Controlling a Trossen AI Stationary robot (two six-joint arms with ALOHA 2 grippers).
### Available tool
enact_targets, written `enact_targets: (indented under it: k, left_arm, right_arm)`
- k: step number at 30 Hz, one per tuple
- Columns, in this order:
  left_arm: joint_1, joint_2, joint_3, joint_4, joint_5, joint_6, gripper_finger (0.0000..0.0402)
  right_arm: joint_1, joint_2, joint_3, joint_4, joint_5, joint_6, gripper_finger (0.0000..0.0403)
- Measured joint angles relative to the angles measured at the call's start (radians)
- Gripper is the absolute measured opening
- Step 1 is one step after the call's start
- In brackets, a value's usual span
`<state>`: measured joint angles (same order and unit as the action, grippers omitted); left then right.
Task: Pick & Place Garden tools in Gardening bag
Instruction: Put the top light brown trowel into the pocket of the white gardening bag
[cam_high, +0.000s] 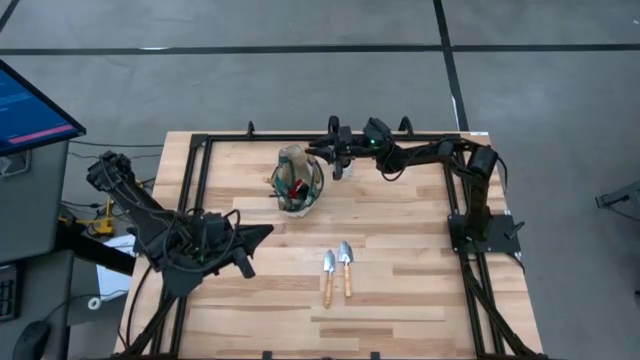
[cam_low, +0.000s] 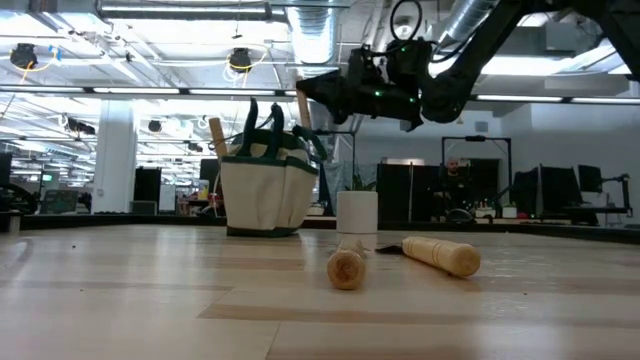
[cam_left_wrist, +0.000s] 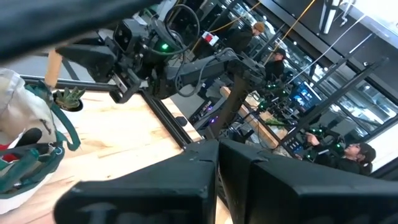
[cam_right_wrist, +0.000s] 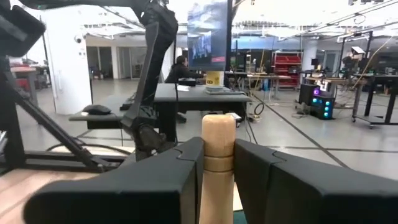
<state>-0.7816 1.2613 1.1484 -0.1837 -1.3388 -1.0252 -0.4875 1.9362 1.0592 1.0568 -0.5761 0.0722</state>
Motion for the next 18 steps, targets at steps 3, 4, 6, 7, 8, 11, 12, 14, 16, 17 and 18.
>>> enact_targets:
  k: [3, 4, 6, 7, 8, 11, 12, 14, 16, 17, 18]
  left_arm:
    - [0.011, 0.0, 0.0, -0.001, 0.0, 0.001, 0.0002]
    - [0.014, 0.0, 0.0, -0.001, 0.0, 0.006, 0.0002]
    - [0.019, 0.0, 0.0, 0.0, 0.0, 0.024, 0.0002]
    - [0.02, 0.0, 0.0, 0.0, 0.0, 0.026, 0.0002]
    - [0.022, 0.0, 0.0, 0.0, 0.0, 0.027, 0.0002]
    - [0.024, 0.0, 0.0, 0.0, 0.0, 0.027, 0.0002]
    - [0.024, 0.0, 0.0, 0.0, 0.0, 0.027, 0.0002]
    - [0.024, 0.0, 0.0, 0.0, 0.0, 0.027, 0.0002]
    - [0.024, 0.0, 0.0, 0.0, 0.0, 0.027, 0.0002]
    - [0.024, 0.0, 0.0, 0.0, 0.0, 0.027, 0.0002]
    - [0.024, 0.0, 0.0, 0.001, 0.0, 0.027, 0.0002]
  right_arm:
    - [0.014, 0.0, 0.0, -0.005, -0.002, -0.007, 0.0052]
    - [0.018, 0.0, 0.0, -0.005, -0.003, -0.018, 0.0052]
    - [0.028, 0.0, 0.0, -0.018, -0.002, -0.036, 0.0052]
    - [0.03, 0.0, 0.0, -0.03, 0.0, -0.044, 0.0052]
    - [0.03, 0.0, 0.0, -0.039, 0.0, -0.049, 0.0052]
    - [0.026, 0.0, 0.0, -0.077, 0.0, -0.07, 0.0052]
    - [0.024, 0.0, 0.0, -0.089, 0.0, -0.077, 0.0052]
    - [0.019, 0.0, 0.0, -0.092, 0.0, -0.082, 0.0052]
    - [0.016, -0.001, 0.0, -0.091, 0.0, -0.094, 0.0052]
    - [0.014, -0.001, 0.0, -0.092, 0.0, -0.097, 0.0052]
    - [0.014, 0.0, 0.0, -0.092, 0.0, -0.098, 0.0052]
